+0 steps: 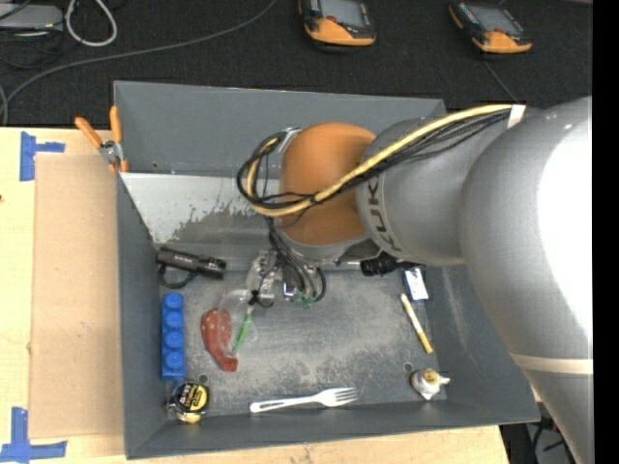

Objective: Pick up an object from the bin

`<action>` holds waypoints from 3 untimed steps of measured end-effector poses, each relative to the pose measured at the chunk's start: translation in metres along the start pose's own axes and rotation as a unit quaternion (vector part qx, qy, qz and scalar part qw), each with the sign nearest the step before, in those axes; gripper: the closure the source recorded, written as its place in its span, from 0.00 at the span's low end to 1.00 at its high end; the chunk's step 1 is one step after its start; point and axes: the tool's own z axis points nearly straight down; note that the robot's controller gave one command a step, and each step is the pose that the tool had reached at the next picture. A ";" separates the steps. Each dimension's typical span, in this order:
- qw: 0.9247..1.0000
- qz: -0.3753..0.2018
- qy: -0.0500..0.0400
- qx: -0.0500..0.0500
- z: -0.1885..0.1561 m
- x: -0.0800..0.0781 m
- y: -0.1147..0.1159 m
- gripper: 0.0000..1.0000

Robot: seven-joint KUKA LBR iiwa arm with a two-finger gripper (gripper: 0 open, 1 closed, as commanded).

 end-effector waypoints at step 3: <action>0.995 -0.099 -0.001 -0.001 -0.029 0.036 -0.019 1.00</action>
Offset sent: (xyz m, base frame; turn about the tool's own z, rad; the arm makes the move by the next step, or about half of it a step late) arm -0.0108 0.0075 0.0636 -0.0769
